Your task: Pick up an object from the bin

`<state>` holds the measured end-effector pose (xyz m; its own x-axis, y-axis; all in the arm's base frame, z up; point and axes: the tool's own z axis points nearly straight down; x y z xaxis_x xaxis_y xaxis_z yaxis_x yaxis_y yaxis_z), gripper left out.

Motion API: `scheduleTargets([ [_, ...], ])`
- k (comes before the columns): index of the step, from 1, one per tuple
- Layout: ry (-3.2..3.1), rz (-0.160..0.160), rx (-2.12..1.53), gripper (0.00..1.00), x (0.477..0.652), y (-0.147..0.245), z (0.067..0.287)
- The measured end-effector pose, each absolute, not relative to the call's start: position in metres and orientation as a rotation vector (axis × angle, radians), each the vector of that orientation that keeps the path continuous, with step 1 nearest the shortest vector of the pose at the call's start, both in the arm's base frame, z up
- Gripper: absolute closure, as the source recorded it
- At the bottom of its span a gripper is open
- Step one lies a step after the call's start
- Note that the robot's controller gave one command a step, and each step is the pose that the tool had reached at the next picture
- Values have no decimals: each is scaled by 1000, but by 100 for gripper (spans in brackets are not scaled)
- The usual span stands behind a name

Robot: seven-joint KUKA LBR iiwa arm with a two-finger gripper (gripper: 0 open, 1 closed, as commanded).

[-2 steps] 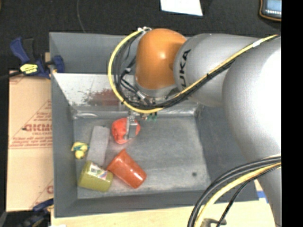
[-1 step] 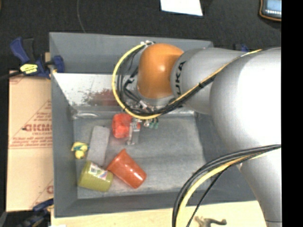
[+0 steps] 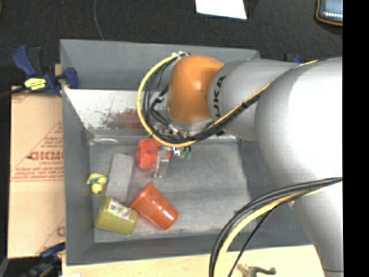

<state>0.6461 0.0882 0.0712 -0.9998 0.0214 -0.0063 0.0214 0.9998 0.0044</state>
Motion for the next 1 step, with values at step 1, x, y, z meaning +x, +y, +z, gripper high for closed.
scheduleTargets([
  [1, 3131, 6, 117, 0, 650, 97, 101],
])
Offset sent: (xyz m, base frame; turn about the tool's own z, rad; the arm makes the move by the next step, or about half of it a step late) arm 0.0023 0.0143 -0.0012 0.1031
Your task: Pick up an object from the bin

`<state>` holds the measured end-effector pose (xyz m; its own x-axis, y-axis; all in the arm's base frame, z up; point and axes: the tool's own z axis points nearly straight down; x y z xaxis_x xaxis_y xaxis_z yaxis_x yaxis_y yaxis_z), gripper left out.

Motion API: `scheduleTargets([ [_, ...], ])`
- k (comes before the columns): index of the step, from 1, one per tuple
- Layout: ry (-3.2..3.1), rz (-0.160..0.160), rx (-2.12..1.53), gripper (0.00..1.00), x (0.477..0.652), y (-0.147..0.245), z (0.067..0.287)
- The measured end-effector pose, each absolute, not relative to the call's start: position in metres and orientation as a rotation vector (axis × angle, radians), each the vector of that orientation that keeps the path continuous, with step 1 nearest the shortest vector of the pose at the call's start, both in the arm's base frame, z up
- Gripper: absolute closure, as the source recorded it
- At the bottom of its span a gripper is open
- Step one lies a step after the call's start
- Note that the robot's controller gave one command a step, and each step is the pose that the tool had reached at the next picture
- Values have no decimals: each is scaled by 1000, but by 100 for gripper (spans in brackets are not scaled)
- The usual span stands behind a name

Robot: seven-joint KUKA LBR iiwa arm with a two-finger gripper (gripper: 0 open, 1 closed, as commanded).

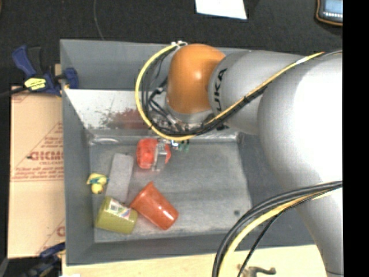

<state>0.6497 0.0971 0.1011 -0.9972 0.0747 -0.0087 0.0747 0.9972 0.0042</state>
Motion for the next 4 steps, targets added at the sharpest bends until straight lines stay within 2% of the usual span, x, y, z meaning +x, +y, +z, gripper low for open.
scheduleTargets([
  [1, 3127, 8, 191, 0, 650, 102, 71],
  [2, 3124, 10, 221, 100, 650, 101, 71],
  [3, 3123, 11, 228, 100, 650, 101, 72],
  [4, 3120, 12, 228, 100, 650, 101, 87],
])
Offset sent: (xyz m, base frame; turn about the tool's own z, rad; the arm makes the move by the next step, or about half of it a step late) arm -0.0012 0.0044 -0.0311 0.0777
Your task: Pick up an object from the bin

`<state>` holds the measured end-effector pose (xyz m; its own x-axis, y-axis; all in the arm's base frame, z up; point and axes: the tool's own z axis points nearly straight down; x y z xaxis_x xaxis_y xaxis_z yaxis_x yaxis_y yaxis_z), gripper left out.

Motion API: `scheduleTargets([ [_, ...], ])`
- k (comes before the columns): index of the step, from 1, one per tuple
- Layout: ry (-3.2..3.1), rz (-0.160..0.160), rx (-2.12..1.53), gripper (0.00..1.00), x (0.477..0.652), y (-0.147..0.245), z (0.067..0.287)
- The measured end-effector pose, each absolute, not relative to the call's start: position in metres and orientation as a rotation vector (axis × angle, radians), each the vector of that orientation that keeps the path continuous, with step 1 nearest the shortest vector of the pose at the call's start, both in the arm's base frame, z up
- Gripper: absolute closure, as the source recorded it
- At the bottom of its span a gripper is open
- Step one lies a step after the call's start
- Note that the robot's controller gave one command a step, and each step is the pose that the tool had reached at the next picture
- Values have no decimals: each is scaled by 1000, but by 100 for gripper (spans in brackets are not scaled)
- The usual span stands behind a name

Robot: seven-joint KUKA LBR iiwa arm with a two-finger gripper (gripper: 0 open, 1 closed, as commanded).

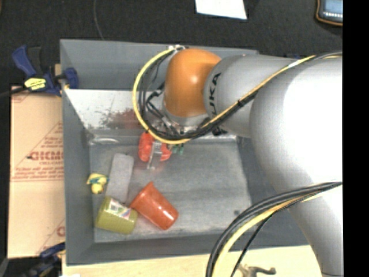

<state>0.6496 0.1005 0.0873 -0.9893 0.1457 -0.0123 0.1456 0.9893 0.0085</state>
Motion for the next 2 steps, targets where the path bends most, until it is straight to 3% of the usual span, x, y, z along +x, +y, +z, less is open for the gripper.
scheduleTargets([
  [1, 3118, 14, 229, 100, 650, 100, 113],
  [2, 3112, 16, 229, 100, 652, 100, 123],
])
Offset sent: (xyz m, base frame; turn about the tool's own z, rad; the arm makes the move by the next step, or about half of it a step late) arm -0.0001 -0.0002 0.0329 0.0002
